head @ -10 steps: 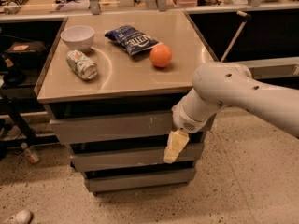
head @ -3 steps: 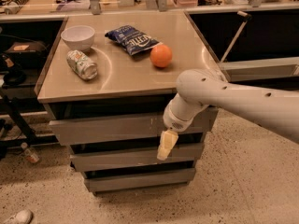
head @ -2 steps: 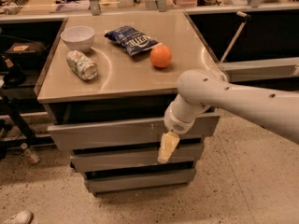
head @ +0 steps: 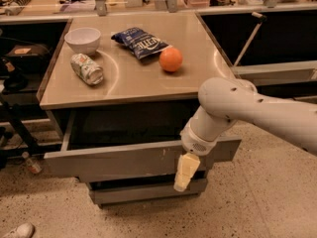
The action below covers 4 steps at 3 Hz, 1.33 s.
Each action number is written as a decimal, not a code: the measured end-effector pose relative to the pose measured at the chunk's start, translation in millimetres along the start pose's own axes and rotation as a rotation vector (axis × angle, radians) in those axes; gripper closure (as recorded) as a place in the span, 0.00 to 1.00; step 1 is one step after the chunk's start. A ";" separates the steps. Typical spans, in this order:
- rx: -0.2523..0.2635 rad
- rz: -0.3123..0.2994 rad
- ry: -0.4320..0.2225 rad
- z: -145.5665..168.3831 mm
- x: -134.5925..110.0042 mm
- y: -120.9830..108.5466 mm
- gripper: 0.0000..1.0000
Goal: Open top drawer
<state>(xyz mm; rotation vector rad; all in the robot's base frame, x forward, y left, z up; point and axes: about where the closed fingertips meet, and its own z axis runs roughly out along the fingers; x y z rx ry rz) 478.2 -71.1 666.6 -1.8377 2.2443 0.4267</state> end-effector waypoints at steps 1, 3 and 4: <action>-0.034 0.008 0.002 -10.5 4.7 20.1 0.00; -0.088 -0.024 -0.042 17.8 -0.6 12.0 0.00; -0.100 -0.041 -0.046 23.4 -4.8 11.9 0.00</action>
Offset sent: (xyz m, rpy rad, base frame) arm -0.0064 0.0022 -0.0013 0.0286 0.0442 0.0395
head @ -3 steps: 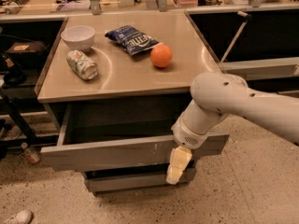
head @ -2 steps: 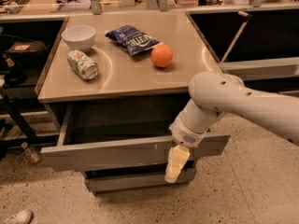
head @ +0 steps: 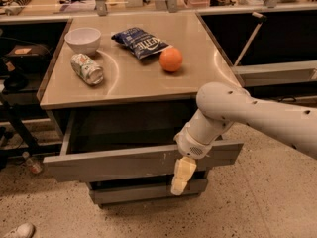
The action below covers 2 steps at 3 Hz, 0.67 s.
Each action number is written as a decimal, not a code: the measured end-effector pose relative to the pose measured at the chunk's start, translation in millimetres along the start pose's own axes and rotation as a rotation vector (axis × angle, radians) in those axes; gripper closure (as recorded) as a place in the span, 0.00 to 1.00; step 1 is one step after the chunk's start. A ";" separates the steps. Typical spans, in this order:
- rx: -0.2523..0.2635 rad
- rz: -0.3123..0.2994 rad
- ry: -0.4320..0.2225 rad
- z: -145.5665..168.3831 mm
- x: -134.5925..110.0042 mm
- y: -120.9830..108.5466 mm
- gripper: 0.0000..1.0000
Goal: Open top drawer
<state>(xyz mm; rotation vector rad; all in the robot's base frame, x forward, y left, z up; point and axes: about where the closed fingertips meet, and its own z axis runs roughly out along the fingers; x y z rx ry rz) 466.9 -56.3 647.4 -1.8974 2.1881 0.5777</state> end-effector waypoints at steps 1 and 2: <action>-0.030 -0.010 -0.003 0.6 3.3 14.6 0.00; -0.030 -0.010 -0.003 -2.3 2.1 15.3 0.00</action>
Offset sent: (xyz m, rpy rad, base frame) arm -0.1204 -0.0274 0.0378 0.0452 0.0800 0.0170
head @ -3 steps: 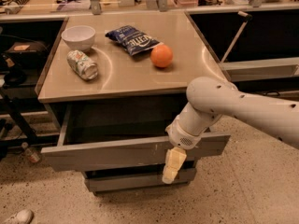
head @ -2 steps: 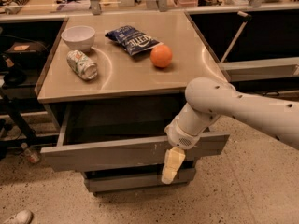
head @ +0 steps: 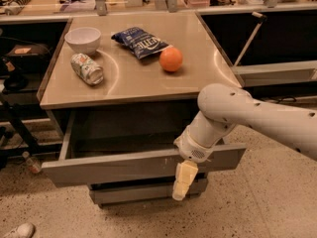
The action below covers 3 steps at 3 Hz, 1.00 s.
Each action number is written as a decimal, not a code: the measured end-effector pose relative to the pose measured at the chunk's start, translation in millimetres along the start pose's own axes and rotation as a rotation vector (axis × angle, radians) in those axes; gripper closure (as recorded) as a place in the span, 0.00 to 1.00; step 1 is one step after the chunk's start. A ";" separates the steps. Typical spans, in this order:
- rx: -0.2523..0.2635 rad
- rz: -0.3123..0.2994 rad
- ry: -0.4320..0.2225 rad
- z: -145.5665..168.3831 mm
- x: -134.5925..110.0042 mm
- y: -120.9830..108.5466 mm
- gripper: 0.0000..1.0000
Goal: Open top drawer
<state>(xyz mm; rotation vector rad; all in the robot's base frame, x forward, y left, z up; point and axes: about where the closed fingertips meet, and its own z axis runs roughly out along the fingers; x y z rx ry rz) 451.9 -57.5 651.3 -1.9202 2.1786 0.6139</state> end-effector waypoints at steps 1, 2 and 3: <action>-0.011 0.012 -0.014 -13.1 10.7 38.4 0.00; -0.011 0.012 -0.014 -13.3 10.6 38.2 0.00; -0.015 0.049 -0.011 -34.3 26.5 87.0 0.00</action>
Offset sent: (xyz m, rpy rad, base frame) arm -0.1757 -0.0597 0.0718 0.0212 0.0652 -0.0795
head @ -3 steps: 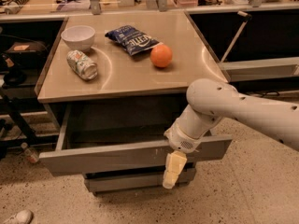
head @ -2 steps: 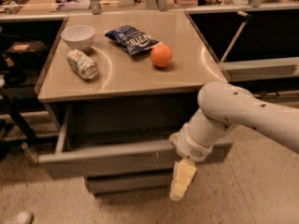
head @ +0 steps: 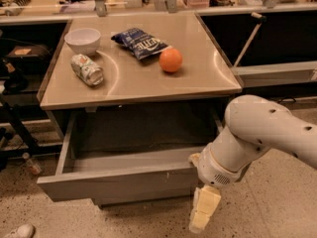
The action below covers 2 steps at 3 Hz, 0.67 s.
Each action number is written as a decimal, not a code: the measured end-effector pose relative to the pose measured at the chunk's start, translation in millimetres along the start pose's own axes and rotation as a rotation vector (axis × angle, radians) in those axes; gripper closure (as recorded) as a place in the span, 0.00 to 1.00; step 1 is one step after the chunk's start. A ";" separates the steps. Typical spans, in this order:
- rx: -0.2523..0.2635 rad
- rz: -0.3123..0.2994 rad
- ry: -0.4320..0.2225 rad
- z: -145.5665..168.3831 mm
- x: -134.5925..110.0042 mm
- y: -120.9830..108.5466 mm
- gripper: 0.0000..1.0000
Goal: Open top drawer
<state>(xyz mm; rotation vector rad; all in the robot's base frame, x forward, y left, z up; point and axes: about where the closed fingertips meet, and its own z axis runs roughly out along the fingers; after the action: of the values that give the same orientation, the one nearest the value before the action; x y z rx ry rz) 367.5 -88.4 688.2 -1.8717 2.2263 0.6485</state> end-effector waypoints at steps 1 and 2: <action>0.000 0.000 0.000 -0.1 -0.1 0.0 0.00; 0.026 -0.021 0.010 -10.5 -9.4 -12.4 0.00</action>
Offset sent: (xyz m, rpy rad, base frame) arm 0.0378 0.0050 0.0234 -0.0241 -0.0711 0.0213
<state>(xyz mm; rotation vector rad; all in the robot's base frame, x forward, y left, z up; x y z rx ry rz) 383.0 -85.9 698.5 -1.8878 2.2071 0.6050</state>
